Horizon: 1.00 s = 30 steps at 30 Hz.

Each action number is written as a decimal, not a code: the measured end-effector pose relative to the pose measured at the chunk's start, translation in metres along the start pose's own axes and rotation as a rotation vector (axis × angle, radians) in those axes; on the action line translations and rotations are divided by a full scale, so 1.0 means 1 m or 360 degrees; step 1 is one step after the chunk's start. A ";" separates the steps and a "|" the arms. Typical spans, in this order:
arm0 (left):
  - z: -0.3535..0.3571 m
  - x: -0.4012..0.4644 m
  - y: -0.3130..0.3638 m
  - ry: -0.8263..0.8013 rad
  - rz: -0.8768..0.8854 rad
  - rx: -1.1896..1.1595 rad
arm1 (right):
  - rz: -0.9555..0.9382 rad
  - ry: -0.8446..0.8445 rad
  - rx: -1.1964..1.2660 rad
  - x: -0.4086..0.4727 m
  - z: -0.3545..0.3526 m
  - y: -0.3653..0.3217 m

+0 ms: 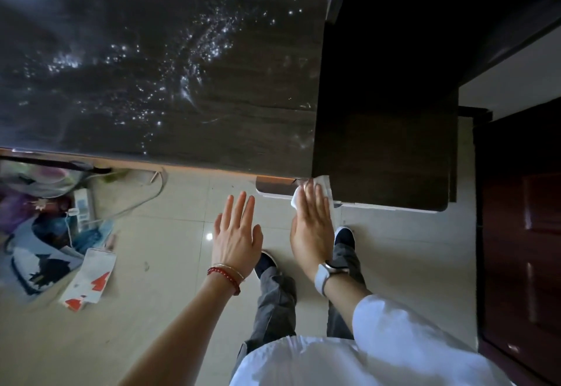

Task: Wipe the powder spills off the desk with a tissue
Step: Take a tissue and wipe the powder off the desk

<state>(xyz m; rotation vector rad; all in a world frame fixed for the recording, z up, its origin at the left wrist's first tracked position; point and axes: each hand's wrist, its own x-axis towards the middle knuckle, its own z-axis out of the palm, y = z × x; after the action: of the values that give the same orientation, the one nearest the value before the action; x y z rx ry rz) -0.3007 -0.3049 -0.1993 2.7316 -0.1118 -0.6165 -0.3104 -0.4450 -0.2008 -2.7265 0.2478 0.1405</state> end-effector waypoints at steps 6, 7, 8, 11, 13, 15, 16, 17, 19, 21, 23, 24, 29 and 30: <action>-0.009 -0.009 -0.016 0.0061 -0.0099 -0.0065 | 0.0111 -0.0088 0.0029 -0.007 0.005 -0.040; -0.012 -0.011 -0.019 0.0075 -0.0123 -0.0088 | 0.0029 -0.0161 0.0106 -0.008 0.005 -0.044; -0.015 -0.013 -0.022 0.0093 -0.0142 -0.0114 | -0.0072 -0.0243 0.0202 -0.008 0.005 -0.047; -0.033 -0.023 -0.028 0.0215 -0.0167 -0.0196 | -0.0118 -0.0519 0.0500 -0.004 -0.011 -0.053; -0.053 -0.029 -0.029 0.0331 -0.0155 -0.0248 | -0.0141 -0.0514 0.0592 0.001 -0.036 -0.057; -0.074 -0.035 -0.027 0.0423 -0.0113 -0.0307 | -0.0192 -0.0487 0.0659 0.002 -0.068 -0.060; -0.085 -0.038 -0.025 0.0475 -0.0072 -0.0333 | -0.0201 -0.0448 0.0724 0.003 -0.085 -0.063; -0.097 -0.040 -0.023 0.0537 -0.0021 -0.0358 | -0.0198 -0.0394 0.0809 0.003 -0.102 -0.067; -0.119 -0.044 -0.017 0.0652 0.0064 -0.0407 | -0.0112 -0.0280 0.1050 0.007 -0.131 -0.075; -0.139 -0.044 -0.013 0.0739 0.0128 -0.0437 | -0.0003 -0.0184 0.1375 0.018 -0.154 -0.086; -0.156 -0.040 -0.009 0.0820 0.0188 -0.0434 | 0.0090 -0.0080 0.1594 0.036 -0.169 -0.096; -0.162 -0.037 -0.008 0.0846 0.0205 -0.0422 | 0.0148 -0.0051 0.1613 0.045 -0.172 -0.098; -0.179 -0.017 -0.006 0.0882 0.0142 -0.0320 | 0.0020 0.0261 0.0440 0.070 -0.159 -0.085; -0.181 -0.012 -0.007 0.0872 0.0114 -0.0285 | -0.0113 0.0221 0.0263 0.070 -0.155 -0.084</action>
<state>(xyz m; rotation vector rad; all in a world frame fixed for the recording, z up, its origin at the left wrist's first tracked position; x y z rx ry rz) -0.2340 -0.2405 -0.0426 2.6016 -0.0183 0.1468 -0.2159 -0.4412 -0.0367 -2.5787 0.1919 -0.0865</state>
